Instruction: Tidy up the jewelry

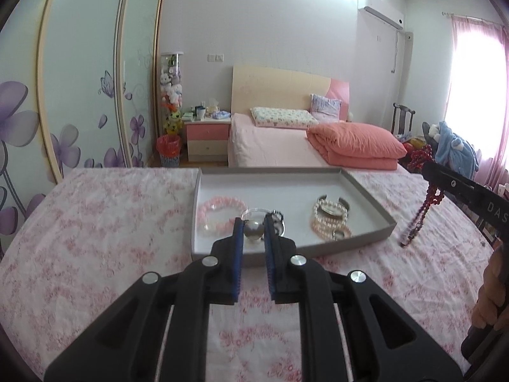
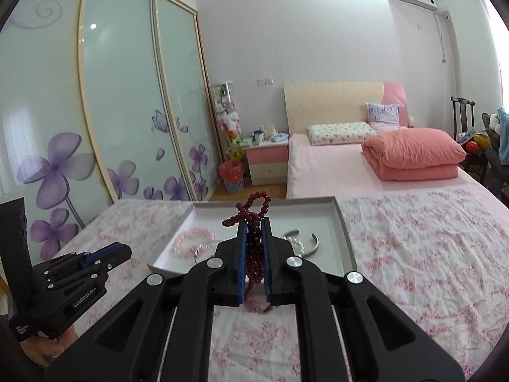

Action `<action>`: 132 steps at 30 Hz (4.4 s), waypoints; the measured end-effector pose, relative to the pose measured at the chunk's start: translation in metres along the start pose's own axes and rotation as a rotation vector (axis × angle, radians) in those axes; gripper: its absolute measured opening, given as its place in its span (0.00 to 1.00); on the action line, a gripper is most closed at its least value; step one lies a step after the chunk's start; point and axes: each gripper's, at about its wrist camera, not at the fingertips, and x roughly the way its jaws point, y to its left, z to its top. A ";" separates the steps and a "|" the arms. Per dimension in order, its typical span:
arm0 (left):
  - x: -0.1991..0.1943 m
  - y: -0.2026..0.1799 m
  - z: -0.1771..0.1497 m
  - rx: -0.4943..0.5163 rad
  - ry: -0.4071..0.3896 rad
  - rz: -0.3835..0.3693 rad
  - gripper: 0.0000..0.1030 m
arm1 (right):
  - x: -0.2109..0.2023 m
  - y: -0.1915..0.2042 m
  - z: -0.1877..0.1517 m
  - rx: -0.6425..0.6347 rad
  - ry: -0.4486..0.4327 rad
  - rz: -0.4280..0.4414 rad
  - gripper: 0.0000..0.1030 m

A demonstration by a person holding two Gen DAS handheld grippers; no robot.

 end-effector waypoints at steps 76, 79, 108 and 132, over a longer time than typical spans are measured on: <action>0.032 0.051 0.020 -0.117 0.021 0.021 0.72 | 0.030 -0.007 -0.010 0.038 0.061 -0.022 0.63; 0.012 0.052 0.011 -0.106 0.005 -0.002 0.84 | 0.014 -0.002 -0.016 0.026 0.039 -0.024 0.72; -0.074 0.026 -0.039 0.012 -0.118 0.033 0.96 | -0.050 0.012 -0.059 0.018 -0.015 -0.030 0.98; -0.066 0.025 -0.039 0.006 -0.099 0.020 0.96 | -0.049 0.013 -0.060 0.016 -0.012 -0.023 0.98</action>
